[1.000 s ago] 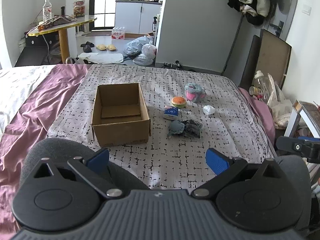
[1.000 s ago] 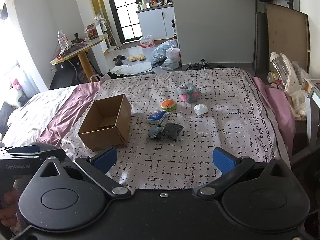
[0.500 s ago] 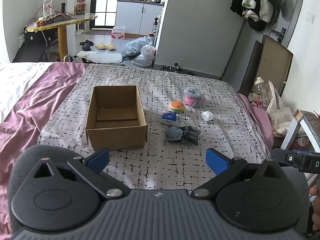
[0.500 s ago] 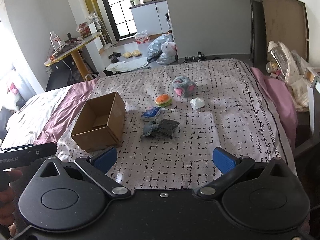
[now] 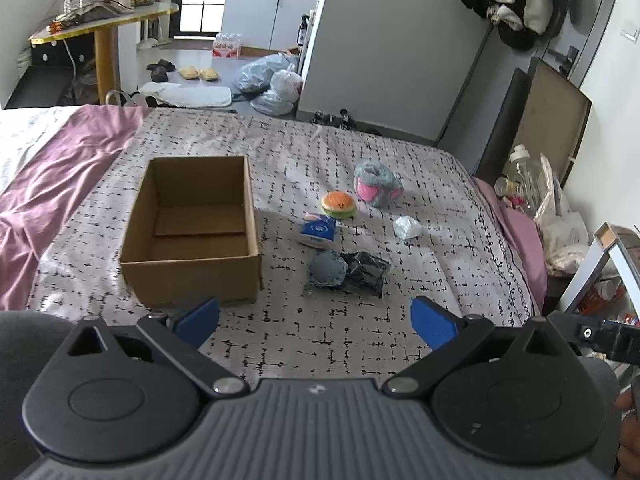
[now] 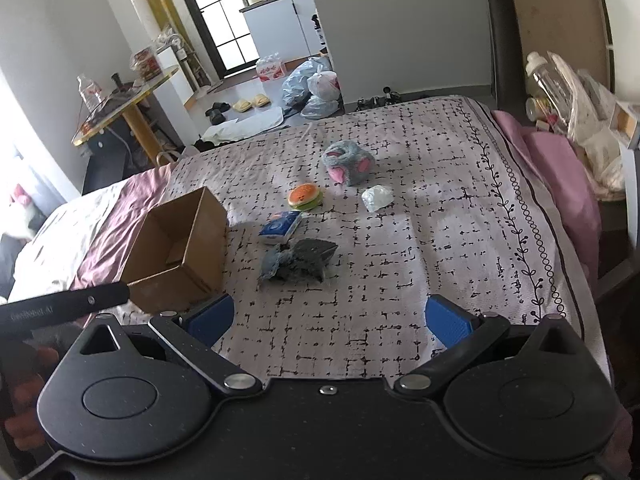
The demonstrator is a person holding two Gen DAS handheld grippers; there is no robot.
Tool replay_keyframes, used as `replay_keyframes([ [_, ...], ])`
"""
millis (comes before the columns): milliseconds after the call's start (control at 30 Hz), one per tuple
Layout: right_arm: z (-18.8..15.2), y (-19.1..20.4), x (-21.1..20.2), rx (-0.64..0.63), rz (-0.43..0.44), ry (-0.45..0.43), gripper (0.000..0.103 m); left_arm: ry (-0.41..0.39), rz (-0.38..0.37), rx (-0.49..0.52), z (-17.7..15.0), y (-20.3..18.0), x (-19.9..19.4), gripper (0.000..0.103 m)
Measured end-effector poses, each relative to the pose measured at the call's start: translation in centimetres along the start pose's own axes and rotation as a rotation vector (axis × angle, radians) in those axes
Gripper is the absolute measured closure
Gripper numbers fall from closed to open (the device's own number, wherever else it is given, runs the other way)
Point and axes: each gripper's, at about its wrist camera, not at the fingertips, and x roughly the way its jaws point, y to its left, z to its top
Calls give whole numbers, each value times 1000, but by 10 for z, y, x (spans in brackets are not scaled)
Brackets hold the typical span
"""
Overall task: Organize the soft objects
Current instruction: 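Move left tool to the grey plush ball while right tool approaches the black plastic bag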
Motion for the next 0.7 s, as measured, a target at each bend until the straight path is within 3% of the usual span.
replay_keyframes([
  [467, 3, -39, 55, 97, -15, 72, 0, 84, 21, -1, 3, -12, 61, 4],
  [700, 1, -54, 80, 147, 42, 73, 0, 114, 25, -4, 4, -19, 90, 12],
])
